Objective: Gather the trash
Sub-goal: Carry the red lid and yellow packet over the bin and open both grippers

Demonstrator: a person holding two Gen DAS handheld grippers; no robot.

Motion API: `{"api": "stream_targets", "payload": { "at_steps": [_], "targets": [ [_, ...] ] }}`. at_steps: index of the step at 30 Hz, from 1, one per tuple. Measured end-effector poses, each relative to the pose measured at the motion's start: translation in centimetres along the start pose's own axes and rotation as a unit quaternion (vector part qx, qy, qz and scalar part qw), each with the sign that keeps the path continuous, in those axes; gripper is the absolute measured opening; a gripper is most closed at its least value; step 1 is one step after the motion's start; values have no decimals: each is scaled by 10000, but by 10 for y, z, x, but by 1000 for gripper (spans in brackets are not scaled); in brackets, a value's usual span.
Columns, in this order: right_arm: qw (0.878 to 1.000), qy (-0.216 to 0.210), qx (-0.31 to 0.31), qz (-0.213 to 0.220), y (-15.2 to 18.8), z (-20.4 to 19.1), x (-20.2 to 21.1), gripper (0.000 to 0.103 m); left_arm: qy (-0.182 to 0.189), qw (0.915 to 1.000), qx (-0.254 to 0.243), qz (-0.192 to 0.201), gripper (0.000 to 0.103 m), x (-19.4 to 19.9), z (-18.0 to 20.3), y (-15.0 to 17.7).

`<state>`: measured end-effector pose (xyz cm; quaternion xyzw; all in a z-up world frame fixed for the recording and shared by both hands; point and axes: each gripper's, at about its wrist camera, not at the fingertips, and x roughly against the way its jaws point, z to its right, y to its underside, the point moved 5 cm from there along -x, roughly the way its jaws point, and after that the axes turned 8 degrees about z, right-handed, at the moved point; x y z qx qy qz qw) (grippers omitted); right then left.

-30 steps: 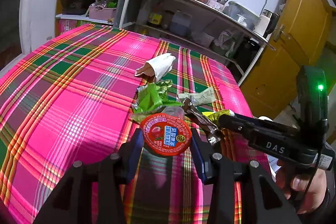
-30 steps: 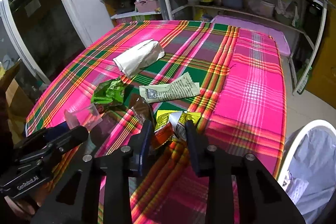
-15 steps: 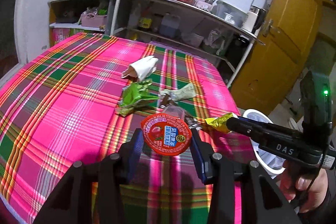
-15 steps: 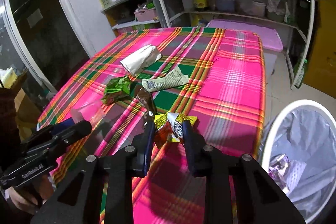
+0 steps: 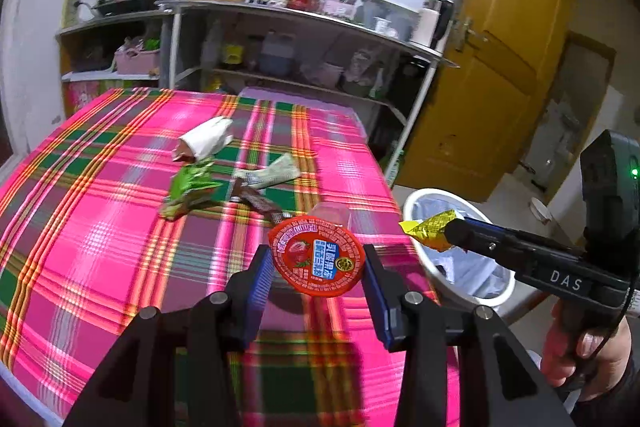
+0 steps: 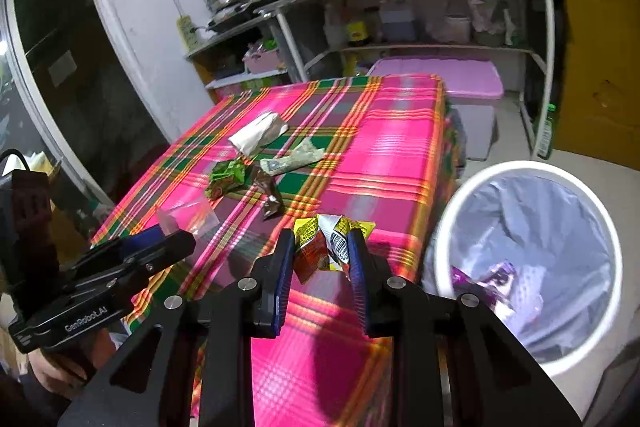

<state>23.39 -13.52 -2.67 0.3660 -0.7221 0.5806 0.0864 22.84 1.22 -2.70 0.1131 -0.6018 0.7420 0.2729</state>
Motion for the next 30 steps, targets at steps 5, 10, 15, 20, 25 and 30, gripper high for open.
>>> {"api": "stream_targets", "payload": {
  "at_steps": [5,10,15,20,25,30],
  "targets": [
    [9997,180,-128,137,2,20,22,28,188,9997,-168,-22,44,-1,25,0],
    [9985,390,-285,251,4,44,39,28,408,9985,-356,-55,44,-7,53,-1],
    [9966,595,-450,356,5,68,54,28,624,9966,-527,-84,44,-16,80,-3],
    [9944,780,-577,408,8,88,64,28,819,9944,-663,-125,44,-29,105,-2],
    [9925,941,-675,387,14,106,68,28,968,9920,-779,-219,44,-43,125,2],
    [9910,1041,-763,339,19,120,67,28,1068,9901,-857,-317,44,-58,141,6]
  ]
}}
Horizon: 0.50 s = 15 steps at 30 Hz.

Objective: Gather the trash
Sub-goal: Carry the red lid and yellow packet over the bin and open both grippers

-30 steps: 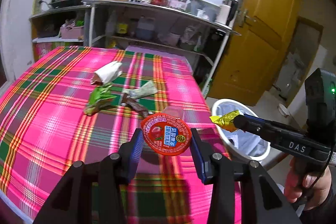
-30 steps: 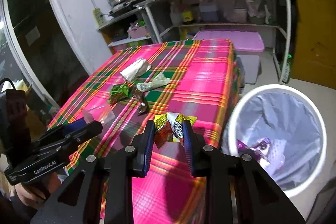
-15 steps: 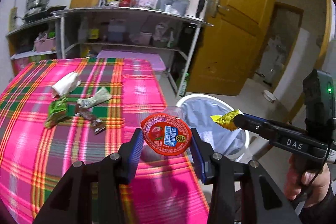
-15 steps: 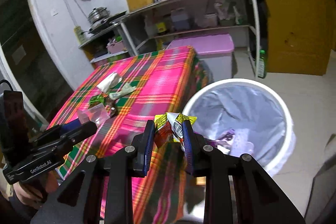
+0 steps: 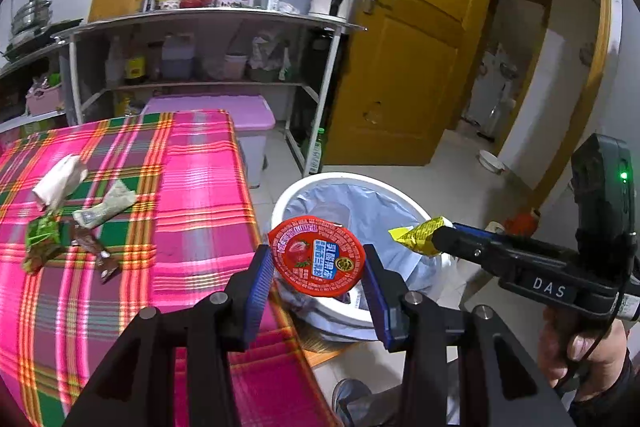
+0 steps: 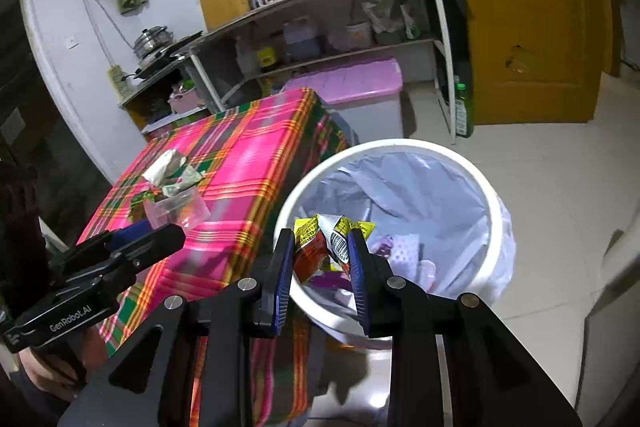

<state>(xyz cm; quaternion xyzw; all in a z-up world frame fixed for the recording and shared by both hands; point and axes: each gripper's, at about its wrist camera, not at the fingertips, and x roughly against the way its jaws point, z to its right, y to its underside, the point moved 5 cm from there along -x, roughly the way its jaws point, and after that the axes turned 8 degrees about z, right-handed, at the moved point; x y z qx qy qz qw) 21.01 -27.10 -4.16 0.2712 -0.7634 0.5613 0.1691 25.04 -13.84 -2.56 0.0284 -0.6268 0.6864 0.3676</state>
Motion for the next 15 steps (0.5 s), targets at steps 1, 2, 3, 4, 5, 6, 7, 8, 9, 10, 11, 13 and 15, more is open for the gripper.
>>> {"api": "stream_targets", "payload": {
  "at_steps": [1,2,3,4,5,6,7,8,9,10,11,13,15],
  "targets": [
    [10000,18,-22,-15,1,3,-1,28,6,10000,-5,-26,44,-3,1,0],
    [10000,41,-51,-36,2,6,-3,28,16,10000,-8,-63,44,-8,2,1],
    [9999,64,-71,-53,3,9,-4,28,52,9999,-17,-124,44,-14,4,3],
    [9999,92,-95,-75,4,12,-6,28,78,9998,-26,-173,44,-19,5,4],
    [9998,118,-125,-107,5,15,-9,28,88,9997,-33,-214,44,-23,6,5],
    [9997,135,-145,-142,6,18,-11,28,97,9995,-43,-283,44,-29,7,7],
    [9996,154,-160,-185,8,20,-13,28,126,9993,-51,-354,44,-35,8,9],
    [9994,182,-180,-232,10,23,-15,28,147,9991,-56,-398,44,-39,9,10],
    [9992,205,-199,-271,12,26,-17,28,157,9988,-63,-457,44,-45,10,12],
    [9989,234,-227,-325,14,29,-19,28,165,9985,-75,-516,44,-50,12,14],
    [9988,245,-238,-354,15,31,-21,28,183,9982,-75,-558,44,-53,12,15],
    [9983,291,-273,-423,18,37,-25,28,216,9977,-79,-641,44,-60,15,19],
    [9979,329,-301,-465,20,41,-28,28,208,9972,-82,-716,45,-66,15,22]
  ]
}}
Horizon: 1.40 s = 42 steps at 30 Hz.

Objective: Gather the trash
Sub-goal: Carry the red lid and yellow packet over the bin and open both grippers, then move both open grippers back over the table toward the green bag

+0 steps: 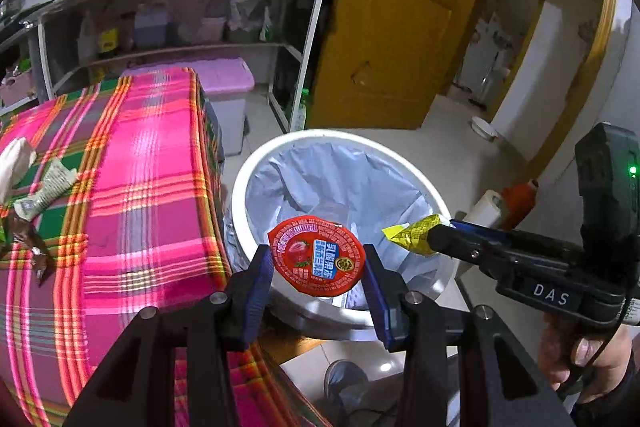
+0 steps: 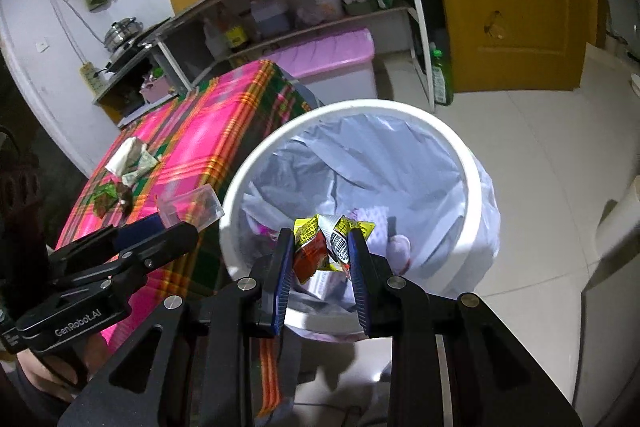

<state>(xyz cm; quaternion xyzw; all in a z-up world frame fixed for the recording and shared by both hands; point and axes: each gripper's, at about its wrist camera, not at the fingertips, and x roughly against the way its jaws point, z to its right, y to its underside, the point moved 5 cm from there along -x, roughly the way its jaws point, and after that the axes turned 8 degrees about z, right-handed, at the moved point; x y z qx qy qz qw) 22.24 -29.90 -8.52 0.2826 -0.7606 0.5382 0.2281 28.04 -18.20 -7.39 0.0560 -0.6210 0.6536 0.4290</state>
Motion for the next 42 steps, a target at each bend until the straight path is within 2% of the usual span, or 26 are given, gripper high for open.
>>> {"api": "stream_targets", "payload": {
  "at_steps": [10,13,15,22,32,42],
  "targets": [
    [9998,75,-109,-138,5,11,-11,31,92,9991,103,-400,45,-36,-3,6],
    [9999,65,-93,-130,6,10,-12,34,90,9989,143,-427,45,-37,-4,7],
    [9999,71,-119,-97,5,9,-11,47,99,9989,181,-423,45,-37,-6,7],
    [9999,67,-109,5,1,8,0,47,95,9991,220,-354,45,-34,-6,6],
    [9996,-128,100,251,-6,-13,22,47,68,9994,348,28,45,2,-14,-2],
    [9954,-453,587,610,-12,-62,48,47,-189,9967,499,614,45,69,-36,-6]
  ]
}}
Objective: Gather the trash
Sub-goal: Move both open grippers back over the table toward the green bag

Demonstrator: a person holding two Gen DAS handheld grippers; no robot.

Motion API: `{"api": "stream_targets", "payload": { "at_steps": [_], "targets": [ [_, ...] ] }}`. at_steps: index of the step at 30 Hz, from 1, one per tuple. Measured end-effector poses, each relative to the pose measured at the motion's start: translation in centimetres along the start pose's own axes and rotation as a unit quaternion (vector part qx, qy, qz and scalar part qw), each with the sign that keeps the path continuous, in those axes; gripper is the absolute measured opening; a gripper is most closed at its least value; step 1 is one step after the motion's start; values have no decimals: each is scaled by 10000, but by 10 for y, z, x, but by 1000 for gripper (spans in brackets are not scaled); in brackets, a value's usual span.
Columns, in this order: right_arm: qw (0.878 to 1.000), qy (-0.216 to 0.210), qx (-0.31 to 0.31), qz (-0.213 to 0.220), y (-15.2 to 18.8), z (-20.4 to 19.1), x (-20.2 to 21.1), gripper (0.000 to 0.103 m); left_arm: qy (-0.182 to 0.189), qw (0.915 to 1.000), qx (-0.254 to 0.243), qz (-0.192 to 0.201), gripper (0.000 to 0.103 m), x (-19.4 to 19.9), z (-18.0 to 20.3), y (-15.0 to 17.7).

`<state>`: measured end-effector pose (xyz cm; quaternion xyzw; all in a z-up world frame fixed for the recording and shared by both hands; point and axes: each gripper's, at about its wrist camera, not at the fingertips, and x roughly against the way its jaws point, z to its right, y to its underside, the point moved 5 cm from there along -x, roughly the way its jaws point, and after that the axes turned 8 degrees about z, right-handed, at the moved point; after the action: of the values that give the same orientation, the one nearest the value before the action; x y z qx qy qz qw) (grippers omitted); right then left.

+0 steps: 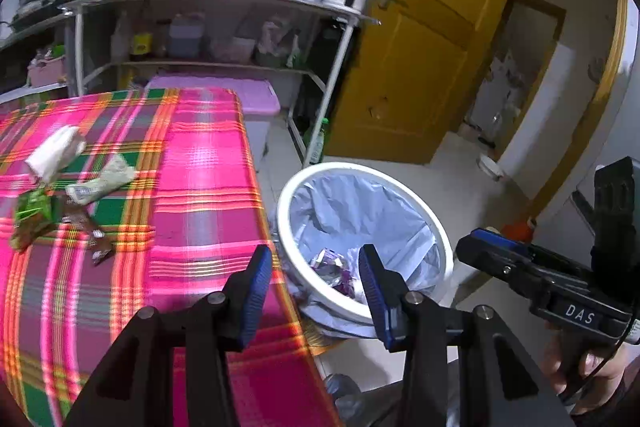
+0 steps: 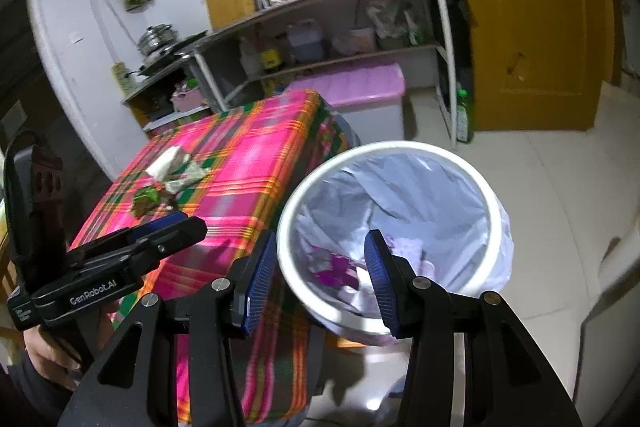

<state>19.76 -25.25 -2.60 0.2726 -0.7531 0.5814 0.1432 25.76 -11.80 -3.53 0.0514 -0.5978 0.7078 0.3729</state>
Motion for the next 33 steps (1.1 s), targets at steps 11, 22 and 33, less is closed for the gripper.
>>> {"api": "stream_targets", "payload": {
  "at_steps": [11,22,33],
  "targets": [
    [9984,-460,321,-102,8,-52,-4,47,-423,9983,27,389,45,57,-33,6],
    [9941,-828,681,-157,15,-90,-21,47,-981,9937,220,489,45,91,-81,19],
    [9871,-1070,1118,-419,11,-126,-53,48,-1425,9869,492,573,44,112,-133,14]
  ]
}}
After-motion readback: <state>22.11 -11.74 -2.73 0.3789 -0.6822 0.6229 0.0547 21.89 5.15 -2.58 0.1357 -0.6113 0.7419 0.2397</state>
